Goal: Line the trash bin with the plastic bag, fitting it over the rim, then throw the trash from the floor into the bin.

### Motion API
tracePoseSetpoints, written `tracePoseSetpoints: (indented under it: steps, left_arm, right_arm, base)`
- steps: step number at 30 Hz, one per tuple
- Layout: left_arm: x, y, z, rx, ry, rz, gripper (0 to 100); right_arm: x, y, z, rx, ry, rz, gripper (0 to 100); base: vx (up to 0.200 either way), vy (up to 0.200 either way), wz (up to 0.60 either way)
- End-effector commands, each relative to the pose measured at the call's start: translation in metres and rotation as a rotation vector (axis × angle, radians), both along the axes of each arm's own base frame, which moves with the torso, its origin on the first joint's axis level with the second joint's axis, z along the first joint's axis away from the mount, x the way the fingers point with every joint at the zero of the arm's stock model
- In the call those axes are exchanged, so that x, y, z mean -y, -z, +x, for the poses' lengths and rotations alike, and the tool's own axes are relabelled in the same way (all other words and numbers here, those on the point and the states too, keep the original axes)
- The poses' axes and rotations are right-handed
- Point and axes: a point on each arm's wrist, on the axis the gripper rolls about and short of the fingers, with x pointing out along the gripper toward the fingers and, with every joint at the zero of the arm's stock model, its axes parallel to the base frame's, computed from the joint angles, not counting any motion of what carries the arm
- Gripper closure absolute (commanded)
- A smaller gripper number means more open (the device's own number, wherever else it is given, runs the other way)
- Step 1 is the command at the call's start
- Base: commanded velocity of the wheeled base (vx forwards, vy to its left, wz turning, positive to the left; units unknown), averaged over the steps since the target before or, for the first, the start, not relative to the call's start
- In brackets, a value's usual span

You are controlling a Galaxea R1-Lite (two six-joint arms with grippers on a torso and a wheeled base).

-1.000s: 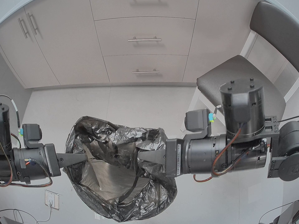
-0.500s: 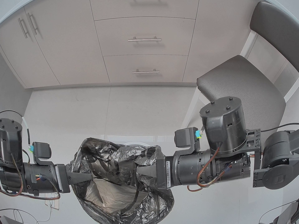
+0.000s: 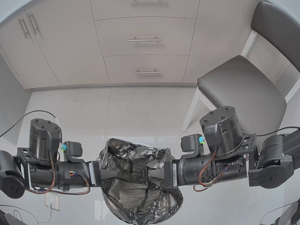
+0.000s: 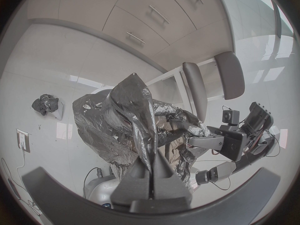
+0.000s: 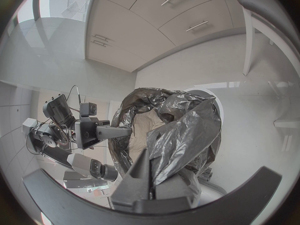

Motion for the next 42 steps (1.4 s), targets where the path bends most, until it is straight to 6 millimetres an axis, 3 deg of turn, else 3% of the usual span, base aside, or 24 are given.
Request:
tracePoseSetpoints:
  steps: [1,11,26,42]
  left_arm:
    - [0.015,0.022,0.018,-0.068,0.011,0.042,100]
    - [0.022,0.036,0.028,-0.109,0.013,0.07,100]
    - [0.029,0.048,0.05,-0.041,-0.016,0.04,100]
    - [0.017,0.079,0.087,0.039,-0.127,0.086,100]
  right_arm:
    - [0.0,0.009,0.01,-0.018,0.026,-0.021,100]
    - [-0.002,0.016,0.02,-0.019,0.058,-0.041,100]
    - [-0.021,0.039,0.051,0.029,0.139,-0.055,100]
    - [-0.042,0.054,0.081,0.089,0.203,-0.092,100]
  base:
    - [0.0,0.0,0.0]
    - [0.0,0.0,0.0]
    - [0.0,0.0,0.0]
    - [0.0,0.0,0.0]
